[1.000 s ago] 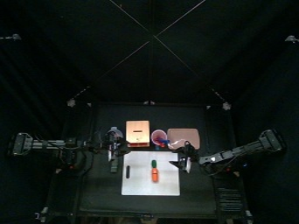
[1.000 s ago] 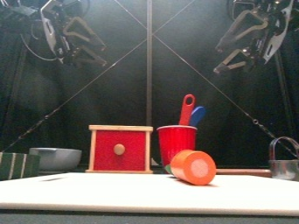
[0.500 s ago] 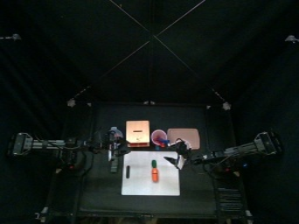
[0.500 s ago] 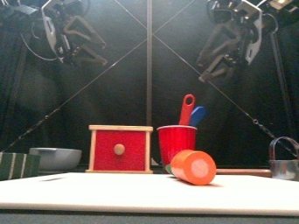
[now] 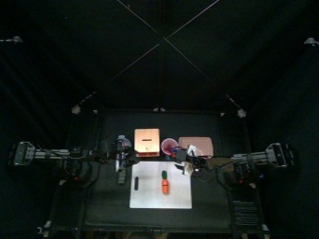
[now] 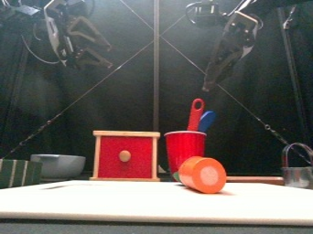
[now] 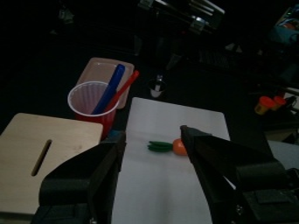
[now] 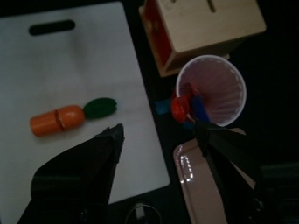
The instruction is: Grab knife handle
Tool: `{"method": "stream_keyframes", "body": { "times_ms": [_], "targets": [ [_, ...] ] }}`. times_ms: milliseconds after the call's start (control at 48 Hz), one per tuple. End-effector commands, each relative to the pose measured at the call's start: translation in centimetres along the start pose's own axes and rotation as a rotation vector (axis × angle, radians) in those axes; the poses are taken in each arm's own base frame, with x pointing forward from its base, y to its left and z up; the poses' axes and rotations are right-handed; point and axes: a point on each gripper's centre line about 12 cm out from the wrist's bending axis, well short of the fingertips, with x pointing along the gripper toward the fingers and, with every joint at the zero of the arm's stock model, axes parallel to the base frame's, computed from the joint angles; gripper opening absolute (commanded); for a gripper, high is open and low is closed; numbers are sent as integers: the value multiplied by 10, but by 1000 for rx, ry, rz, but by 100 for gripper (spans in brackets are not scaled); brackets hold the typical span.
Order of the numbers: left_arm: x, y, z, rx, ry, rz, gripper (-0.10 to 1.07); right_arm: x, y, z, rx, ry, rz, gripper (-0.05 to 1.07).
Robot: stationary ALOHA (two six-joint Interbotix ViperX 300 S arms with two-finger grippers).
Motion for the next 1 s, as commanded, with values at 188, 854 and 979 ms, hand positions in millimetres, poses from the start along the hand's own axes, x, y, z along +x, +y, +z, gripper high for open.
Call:
{"method": "stream_keyframes", "body": {
  "times_ms": [188, 854, 979],
  "targets": [
    [1, -1, 6, -9, -15, -7, 89, 21, -16, 19, -100, 53, -65, 95],
    [0, 8, -12, -33, 27, 24, 89, 43, -22, 16, -100, 114, -83, 63],
    [0, 8, -13, -36, 30, 26, 89, 43, -20, 19, -86, 100, -73, 56]
  ]
}}
